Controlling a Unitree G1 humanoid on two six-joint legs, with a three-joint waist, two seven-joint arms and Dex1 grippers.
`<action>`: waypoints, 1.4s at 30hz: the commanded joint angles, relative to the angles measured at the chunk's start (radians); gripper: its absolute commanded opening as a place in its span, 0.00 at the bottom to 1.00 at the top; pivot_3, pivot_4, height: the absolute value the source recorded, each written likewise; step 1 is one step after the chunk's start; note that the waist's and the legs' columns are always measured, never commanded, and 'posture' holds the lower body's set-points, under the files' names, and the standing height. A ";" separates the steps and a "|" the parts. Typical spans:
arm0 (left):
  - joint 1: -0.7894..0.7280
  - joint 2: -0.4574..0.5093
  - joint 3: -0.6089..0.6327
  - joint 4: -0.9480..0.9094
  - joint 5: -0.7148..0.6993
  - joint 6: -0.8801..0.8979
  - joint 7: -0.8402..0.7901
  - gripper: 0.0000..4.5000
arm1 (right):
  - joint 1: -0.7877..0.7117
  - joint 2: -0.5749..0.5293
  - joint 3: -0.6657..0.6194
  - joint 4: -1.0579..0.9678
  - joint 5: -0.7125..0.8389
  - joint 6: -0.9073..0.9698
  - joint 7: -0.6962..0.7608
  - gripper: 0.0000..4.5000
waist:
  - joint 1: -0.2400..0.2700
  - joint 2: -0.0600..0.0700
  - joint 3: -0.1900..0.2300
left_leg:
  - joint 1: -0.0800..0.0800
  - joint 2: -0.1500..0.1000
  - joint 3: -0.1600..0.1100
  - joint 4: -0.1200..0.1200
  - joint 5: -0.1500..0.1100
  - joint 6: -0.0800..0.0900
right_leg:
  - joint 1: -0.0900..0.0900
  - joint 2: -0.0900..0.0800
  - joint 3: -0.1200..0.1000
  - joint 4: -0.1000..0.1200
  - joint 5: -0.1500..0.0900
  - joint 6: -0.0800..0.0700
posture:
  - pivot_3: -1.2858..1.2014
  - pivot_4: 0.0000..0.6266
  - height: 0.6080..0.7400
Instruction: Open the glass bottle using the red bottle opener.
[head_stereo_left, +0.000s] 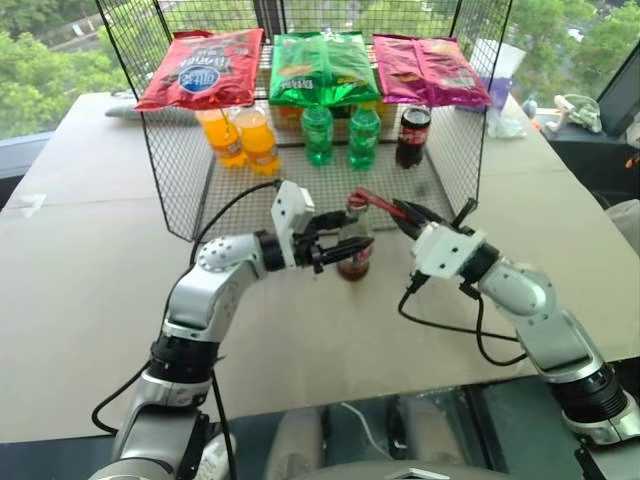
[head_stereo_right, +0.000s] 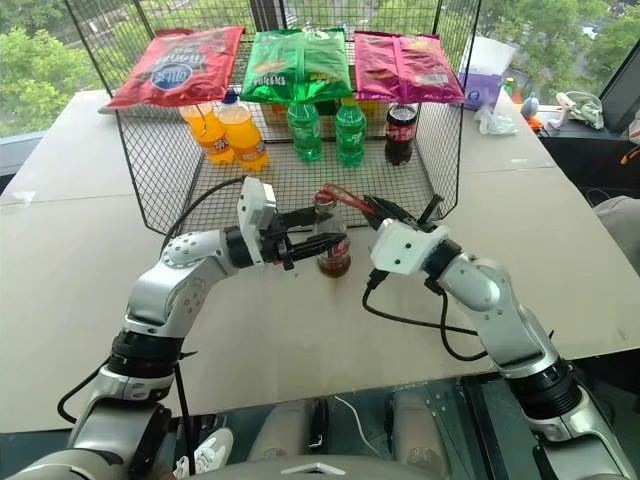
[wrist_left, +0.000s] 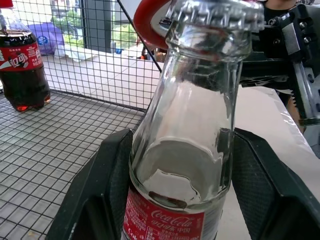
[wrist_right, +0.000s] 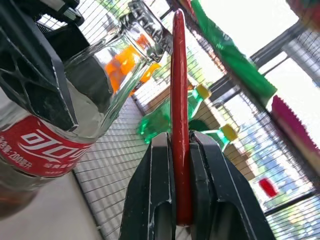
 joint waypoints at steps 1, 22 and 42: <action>-0.030 0.009 0.048 -0.009 -0.005 -0.003 0.021 0.51 | 0.007 0.010 0.038 0.004 -0.053 -0.099 -0.005 0.00 | 0.000 0.000 0.000 | 0.000 0.000 0.000 0.000 0.000 0.000 | 0.000 0.000 0.000 0.000 0.000 0.000 | 0.52 0.24 1.00; -0.056 -0.009 0.047 -0.010 -0.019 0.028 0.037 0.51 | 0.024 0.134 0.064 0.169 -0.376 -0.209 -0.250 0.00 | -0.003 0.000 0.000 | 0.001 0.000 0.001 0.001 0.000 -0.001 | 0.000 0.000 0.001 0.003 0.000 -0.001 | 0.52 0.24 1.00; -0.069 0.005 0.063 -0.017 -0.031 0.082 0.033 0.51 | 0.015 0.251 0.142 0.343 -0.541 -0.215 -0.461 0.00 | -0.004 0.000 -0.001 | 0.002 0.000 0.001 0.002 0.000 -0.001 | 0.000 0.000 0.002 0.003 -0.001 -0.001 | 0.52 0.24 1.00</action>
